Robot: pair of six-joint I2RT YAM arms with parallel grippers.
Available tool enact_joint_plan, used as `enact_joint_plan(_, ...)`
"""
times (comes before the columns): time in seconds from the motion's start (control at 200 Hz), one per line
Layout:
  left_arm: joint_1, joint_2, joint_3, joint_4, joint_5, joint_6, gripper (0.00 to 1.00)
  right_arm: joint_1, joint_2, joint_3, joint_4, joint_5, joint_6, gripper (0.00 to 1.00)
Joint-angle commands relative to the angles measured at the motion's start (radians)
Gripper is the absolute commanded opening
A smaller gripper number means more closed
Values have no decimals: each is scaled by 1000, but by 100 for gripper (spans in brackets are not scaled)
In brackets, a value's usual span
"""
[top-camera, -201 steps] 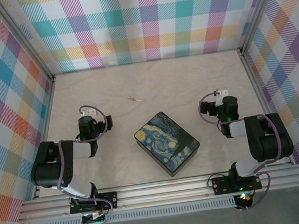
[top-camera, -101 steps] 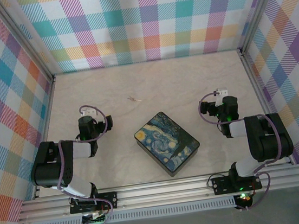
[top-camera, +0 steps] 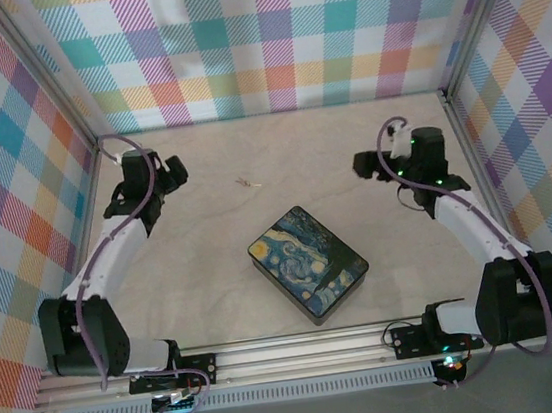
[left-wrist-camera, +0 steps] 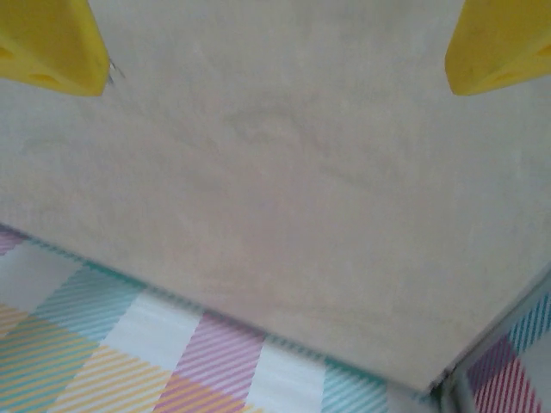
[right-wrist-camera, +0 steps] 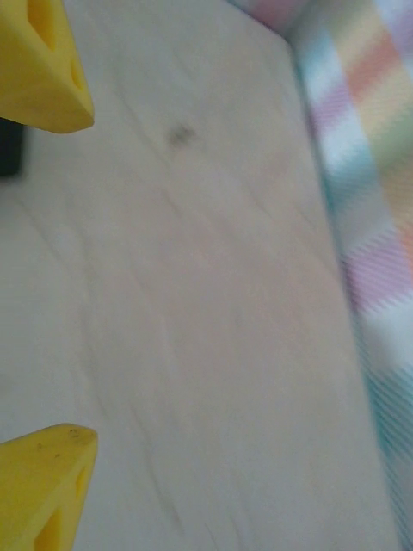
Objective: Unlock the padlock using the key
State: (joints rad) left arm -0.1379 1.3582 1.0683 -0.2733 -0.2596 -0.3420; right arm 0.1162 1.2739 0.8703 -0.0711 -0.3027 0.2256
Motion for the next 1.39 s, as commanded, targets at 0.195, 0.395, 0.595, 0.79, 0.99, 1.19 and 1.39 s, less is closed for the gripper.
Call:
enact_joint_plan(0.195,-193,-179,-65,-531,33,-119,100,274,29,17,-343,-121,-41,95)
enact_joint_plan(0.395,-224,-182,-96,-542,81,-83,100,360,97,16,-393,-21,-73,91)
enact_joint_plan(0.595,-225,-179,-77,-510,86,-63,100,430,172,-7,-376,51,-41,83)
enact_joint_plan(0.79,-226,-155,-37,-482,165,-36,100,430,202,-27,-356,203,103,54)
enact_joint_plan(0.99,-297,-115,-3,-488,263,-10,99,342,183,-83,-350,310,298,52)
enact_joint_plan(1.19,-407,-34,4,-419,366,-58,99,174,78,-191,-353,363,443,54)
enact_joint_plan(1.39,-470,74,19,-321,418,-131,99,31,-65,-270,-402,416,553,59)
